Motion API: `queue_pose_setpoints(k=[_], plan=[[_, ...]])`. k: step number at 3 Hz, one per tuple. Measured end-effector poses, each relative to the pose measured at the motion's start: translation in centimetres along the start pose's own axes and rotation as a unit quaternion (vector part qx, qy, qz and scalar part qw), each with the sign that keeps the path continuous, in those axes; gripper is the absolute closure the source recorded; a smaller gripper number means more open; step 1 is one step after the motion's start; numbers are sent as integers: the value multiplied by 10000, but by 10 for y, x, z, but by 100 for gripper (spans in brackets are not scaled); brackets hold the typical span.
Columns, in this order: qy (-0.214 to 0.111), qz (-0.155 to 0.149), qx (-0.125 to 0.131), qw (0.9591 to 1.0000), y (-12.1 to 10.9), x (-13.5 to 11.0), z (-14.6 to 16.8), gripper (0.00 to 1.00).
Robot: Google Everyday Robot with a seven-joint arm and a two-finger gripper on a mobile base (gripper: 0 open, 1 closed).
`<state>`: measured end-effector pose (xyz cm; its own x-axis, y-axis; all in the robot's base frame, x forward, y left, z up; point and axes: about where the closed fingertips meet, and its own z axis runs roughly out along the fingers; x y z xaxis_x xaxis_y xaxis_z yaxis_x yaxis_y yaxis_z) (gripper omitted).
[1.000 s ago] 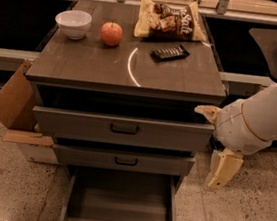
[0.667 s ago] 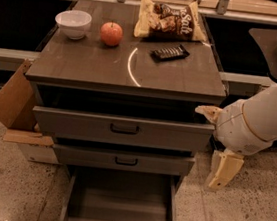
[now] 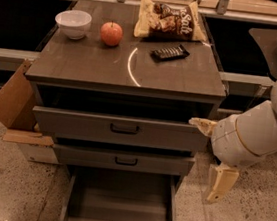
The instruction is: Close bottom drawer
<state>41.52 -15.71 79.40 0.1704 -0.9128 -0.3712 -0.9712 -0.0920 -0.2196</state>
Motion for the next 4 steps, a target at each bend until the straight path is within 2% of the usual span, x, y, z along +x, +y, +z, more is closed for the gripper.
queue_pose_setpoints(k=[1,2,4], plan=[[-46,-260,-130,9996,16,7,27,0],[-271,-434,-375,9980,31,23,78,0],[-275,-556,-408,9972,34,25,87,0]])
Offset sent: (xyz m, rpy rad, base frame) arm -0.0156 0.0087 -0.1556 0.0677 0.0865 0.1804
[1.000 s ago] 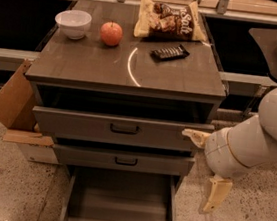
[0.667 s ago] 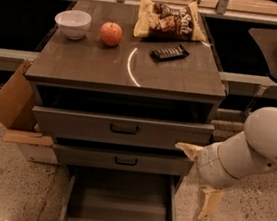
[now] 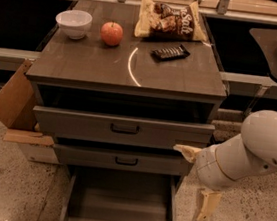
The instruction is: Close bottom drawer
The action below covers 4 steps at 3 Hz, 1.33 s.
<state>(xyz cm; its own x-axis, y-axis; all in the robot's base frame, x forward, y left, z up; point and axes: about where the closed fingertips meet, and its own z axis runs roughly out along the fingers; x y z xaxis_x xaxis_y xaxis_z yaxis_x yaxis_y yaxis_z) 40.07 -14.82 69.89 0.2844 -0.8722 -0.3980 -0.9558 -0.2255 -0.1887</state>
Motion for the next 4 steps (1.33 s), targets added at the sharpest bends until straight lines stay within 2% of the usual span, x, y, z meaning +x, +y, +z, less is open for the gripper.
queue_pose_setpoints(k=[1,3,4], plan=[[228,-146,-133,9995,10,7,25,0],[258,-327,-523,9978,42,26,101,0],[-53,-237,-963,9951,56,41,182,0]])
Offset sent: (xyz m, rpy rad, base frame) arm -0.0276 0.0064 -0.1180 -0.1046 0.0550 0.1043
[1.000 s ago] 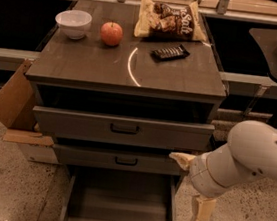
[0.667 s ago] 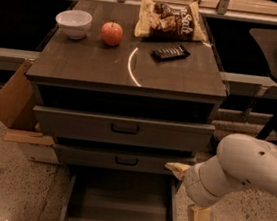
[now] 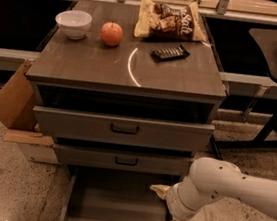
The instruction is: Close bottom drawer
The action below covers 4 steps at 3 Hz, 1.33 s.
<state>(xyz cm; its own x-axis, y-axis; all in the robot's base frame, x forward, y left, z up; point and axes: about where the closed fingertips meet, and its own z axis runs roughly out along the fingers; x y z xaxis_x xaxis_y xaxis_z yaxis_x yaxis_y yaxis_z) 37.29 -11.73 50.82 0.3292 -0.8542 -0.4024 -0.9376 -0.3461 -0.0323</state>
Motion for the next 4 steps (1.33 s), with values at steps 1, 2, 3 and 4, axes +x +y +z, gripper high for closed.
queue_pose_setpoints(k=[1,2,3,4], plan=[[0,0,0,10000,0,0,0,0],[49,27,-112,9999,4,2,18,0],[67,90,-209,9997,14,5,43,0],[81,136,-276,9995,23,6,72,0]])
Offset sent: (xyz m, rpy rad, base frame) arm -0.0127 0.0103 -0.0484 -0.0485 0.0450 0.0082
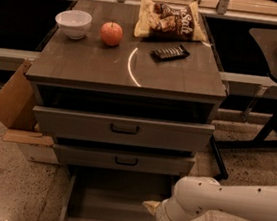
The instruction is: Close bottom drawer
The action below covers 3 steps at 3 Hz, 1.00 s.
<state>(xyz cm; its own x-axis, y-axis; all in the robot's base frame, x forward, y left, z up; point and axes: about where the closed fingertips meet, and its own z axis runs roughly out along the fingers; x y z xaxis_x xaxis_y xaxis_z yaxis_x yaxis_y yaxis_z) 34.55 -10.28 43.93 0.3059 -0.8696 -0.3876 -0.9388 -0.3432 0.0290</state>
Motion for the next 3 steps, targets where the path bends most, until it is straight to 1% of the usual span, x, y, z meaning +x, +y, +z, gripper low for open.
queue_pose_setpoints(k=[1,2,3], plan=[[-146,16,14,9999,3,3,36,0],[-283,9,25,9996,3,6,57,0],[-668,76,93,9977,3,24,113,0]])
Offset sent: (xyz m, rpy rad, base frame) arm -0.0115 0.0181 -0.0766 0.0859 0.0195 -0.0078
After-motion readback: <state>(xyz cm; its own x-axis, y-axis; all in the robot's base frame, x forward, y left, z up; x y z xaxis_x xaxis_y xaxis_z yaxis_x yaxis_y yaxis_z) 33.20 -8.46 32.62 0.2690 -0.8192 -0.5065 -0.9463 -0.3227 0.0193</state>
